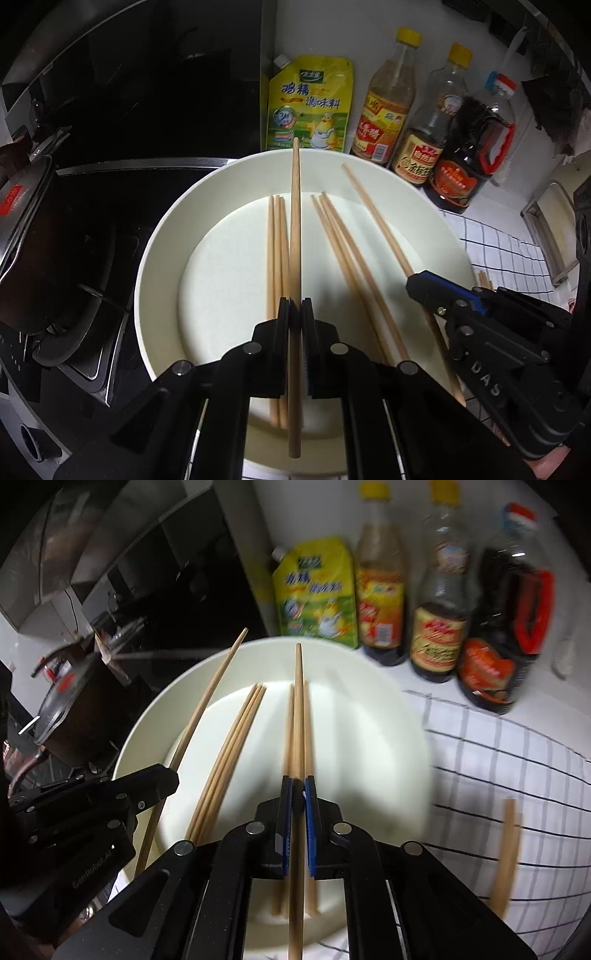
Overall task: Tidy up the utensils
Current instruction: 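Carry both chopsticks into the white bowl and open both tools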
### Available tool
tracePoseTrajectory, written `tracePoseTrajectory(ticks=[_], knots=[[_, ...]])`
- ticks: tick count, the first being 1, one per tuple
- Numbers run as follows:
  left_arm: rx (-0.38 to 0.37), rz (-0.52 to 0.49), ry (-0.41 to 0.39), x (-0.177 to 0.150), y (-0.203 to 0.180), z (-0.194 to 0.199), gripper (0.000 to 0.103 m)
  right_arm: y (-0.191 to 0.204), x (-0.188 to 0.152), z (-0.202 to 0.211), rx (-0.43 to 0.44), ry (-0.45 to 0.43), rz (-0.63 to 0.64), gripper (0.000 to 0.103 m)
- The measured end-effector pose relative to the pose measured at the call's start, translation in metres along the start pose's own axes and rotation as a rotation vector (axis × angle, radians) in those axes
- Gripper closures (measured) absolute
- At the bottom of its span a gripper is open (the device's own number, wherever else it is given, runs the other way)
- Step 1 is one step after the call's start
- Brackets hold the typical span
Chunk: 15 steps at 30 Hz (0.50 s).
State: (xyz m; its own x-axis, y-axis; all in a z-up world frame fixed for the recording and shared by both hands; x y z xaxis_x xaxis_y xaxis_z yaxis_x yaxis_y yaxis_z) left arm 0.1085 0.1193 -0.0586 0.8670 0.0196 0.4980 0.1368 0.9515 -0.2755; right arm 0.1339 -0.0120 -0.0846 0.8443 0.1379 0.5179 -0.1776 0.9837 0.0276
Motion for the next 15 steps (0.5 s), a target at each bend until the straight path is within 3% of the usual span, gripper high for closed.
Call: tracePoseTrajectory(ticks=[7,15], knots=[[-0.002,0.008,0.063,-0.005,0.019,-0.027,0.096,0.008,-0.004,-0.026,-0.026,0.064,-0.026,0.096],[-0.001,0.015,0.093,-0.006,0.027,-0.036,0.095,0.009,-0.003,-0.031,-0.045,0.072,-0.044,0.096]])
Point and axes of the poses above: each gripper's, at about its wrist camera, not at the fingertips, and z roughly against the way its jaws point, y to its left, x to its top, the point moved 1 cm from there along -z, roughly the way its jaws point, and after that the axes turned 13 degrees about -x, right-handed, at the moved point
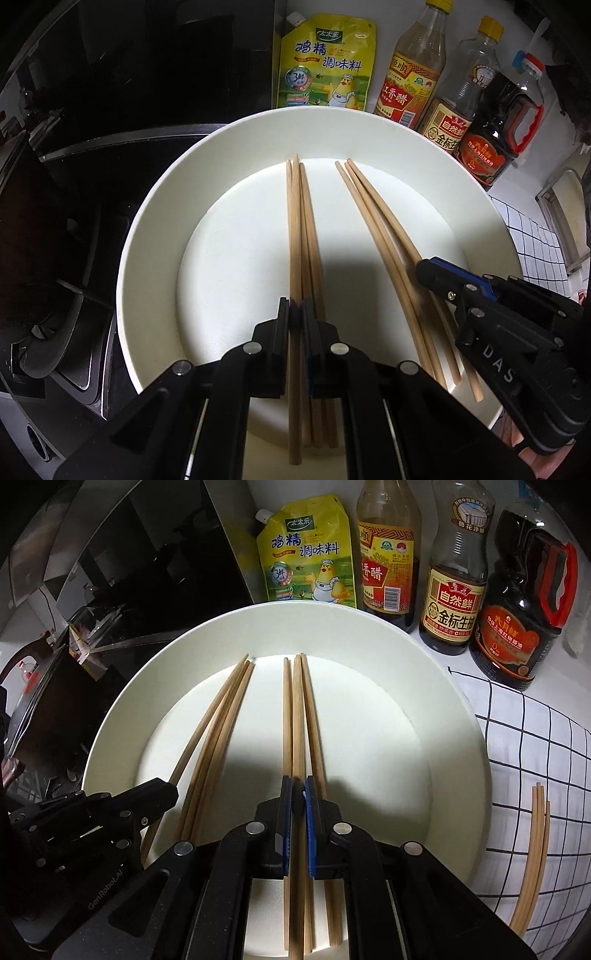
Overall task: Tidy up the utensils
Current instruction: 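Carry both chopsticks into the white bowl and open both tools, then move both open tools back to the chopstick bundle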
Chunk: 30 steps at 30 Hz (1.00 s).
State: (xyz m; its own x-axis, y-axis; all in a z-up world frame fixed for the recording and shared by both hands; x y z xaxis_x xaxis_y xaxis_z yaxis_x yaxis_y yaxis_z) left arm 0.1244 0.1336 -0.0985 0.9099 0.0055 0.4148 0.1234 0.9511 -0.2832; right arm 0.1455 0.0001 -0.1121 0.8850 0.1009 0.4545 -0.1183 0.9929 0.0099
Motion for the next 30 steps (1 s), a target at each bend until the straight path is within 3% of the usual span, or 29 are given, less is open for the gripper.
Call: tracePoseTrajectory(ticks=[2,4,7,9,19,30], knots=[[0.001,0.008,0.002,0.001,0.002,0.001,0.095,0.001,0.001,0.0,-0.002,0.003,0.003,0.096],[0.004,0.016,-0.003,0.001,0.006,0.004,0.081,0.001,0.0,0.002,-0.005,0.0,0.003,0.095],[0.009,0.021,-0.026,0.003,0.009,0.012,0.064,0.001,0.001,0.008,-0.024,-0.018,0.006,0.08],[0.014,0.022,-0.037,0.005,0.012,0.017,0.057,0.0,0.0,0.014,-0.028,-0.028,0.01,0.079],[0.037,0.035,-0.067,-0.001,0.013,0.041,0.044,-0.006,-0.012,0.035,-0.029,-0.045,0.001,0.079],[0.04,0.03,-0.107,-0.01,-0.001,0.067,0.042,-0.018,-0.031,0.072,-0.04,-0.083,-0.012,0.077]])
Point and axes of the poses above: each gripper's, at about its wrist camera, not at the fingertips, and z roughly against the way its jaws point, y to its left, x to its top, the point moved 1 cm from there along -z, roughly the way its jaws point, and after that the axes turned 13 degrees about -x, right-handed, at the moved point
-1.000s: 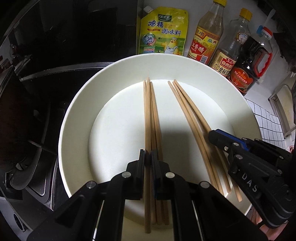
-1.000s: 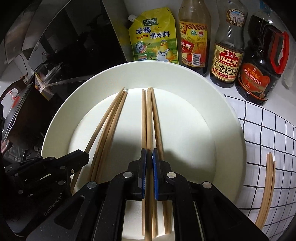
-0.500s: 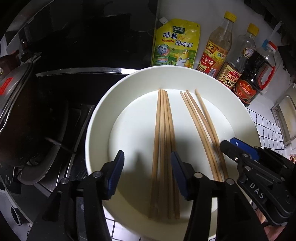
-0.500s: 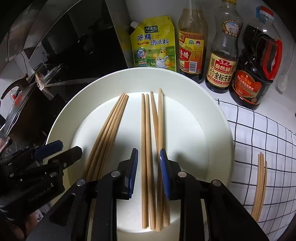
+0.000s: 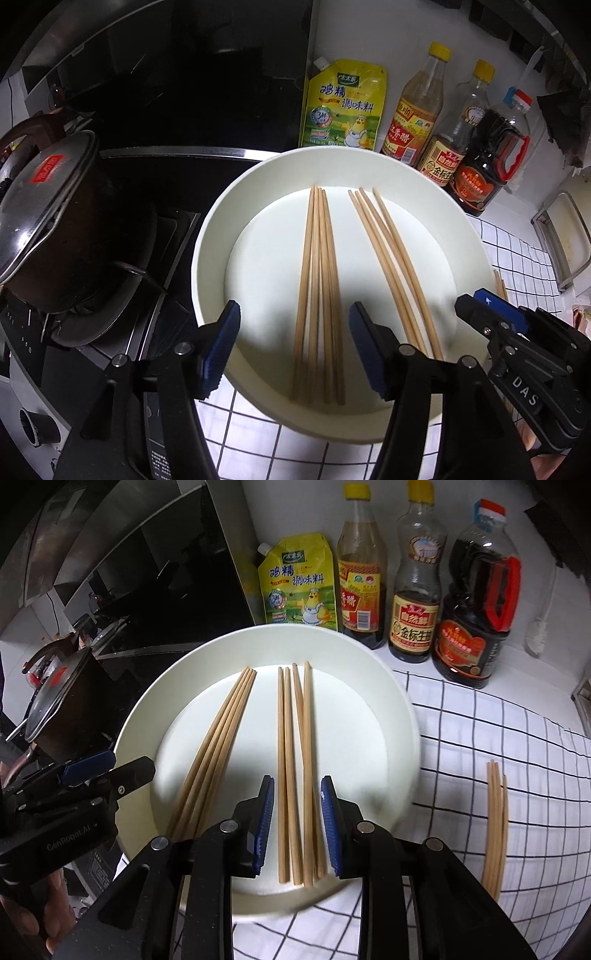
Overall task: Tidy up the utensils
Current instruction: 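Move both open tools back to the chopstick bundle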
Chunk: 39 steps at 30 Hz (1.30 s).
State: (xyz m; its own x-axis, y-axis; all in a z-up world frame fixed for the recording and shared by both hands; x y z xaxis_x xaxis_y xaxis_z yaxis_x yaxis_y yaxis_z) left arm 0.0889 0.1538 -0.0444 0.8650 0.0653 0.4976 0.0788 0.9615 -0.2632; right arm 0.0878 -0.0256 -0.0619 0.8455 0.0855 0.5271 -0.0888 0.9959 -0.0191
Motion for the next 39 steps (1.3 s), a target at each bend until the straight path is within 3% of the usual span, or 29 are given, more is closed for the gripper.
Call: tracePoseTrajectory(ticks=[13,16,39], knots=[[-0.022,-0.04,-0.024,-0.018,-0.039,0.018,0.037,-0.032,-0.026,0.035,-0.028,-0.026,-0.028,0.073],[-0.029,-0.054,-0.025,-0.023,-0.05,0.019,0.035,-0.043,-0.031,0.04,-0.034,-0.03,-0.044,0.068],[-0.134,-0.141,0.031,-0.055,-0.148,-0.01,0.025,-0.166,-0.089,0.043,-0.166,0.018,-0.189,0.059]])
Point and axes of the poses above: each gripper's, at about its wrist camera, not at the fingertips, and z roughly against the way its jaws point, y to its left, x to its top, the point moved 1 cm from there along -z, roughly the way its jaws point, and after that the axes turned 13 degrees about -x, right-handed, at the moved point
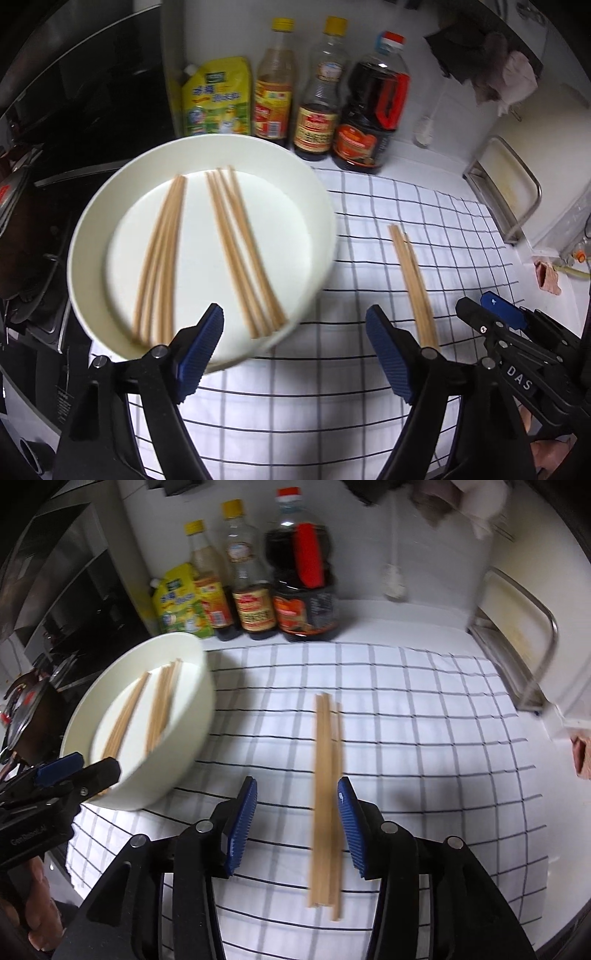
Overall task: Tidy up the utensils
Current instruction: 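Move both open tools back to the chopstick bundle, then push one chopstick away from the bundle with the right tool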
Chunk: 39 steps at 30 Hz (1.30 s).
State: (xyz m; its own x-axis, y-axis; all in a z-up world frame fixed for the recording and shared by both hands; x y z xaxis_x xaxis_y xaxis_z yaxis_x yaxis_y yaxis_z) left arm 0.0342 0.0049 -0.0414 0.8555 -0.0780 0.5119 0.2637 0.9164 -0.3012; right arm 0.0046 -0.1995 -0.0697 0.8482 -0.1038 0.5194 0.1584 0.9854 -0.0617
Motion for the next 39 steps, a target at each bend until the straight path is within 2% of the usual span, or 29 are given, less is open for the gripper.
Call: tracePoseTrajectory(ticks=[9,14,28,39], knots=[[-0.041,-0.046,0.011,-0.004,-0.039,-0.022,0.024,-0.034,-0.019,-0.035,-0.031,0.06,0.0,0.059],[-0.036,-0.054,0.032,-0.01,-0.052,-0.039,0.024,-0.039,-0.029,-0.051,-0.01,0.082,0.007,0.059],[0.003,-0.039,0.055,-0.022,-0.057,-0.057,0.024,-0.023,-0.036,-0.072,-0.008,0.08,0.102,0.059],[-0.001,-0.03,0.078,-0.03,-0.063,-0.066,0.024,-0.039,-0.034,-0.075,-0.027,0.069,0.103,0.059]])
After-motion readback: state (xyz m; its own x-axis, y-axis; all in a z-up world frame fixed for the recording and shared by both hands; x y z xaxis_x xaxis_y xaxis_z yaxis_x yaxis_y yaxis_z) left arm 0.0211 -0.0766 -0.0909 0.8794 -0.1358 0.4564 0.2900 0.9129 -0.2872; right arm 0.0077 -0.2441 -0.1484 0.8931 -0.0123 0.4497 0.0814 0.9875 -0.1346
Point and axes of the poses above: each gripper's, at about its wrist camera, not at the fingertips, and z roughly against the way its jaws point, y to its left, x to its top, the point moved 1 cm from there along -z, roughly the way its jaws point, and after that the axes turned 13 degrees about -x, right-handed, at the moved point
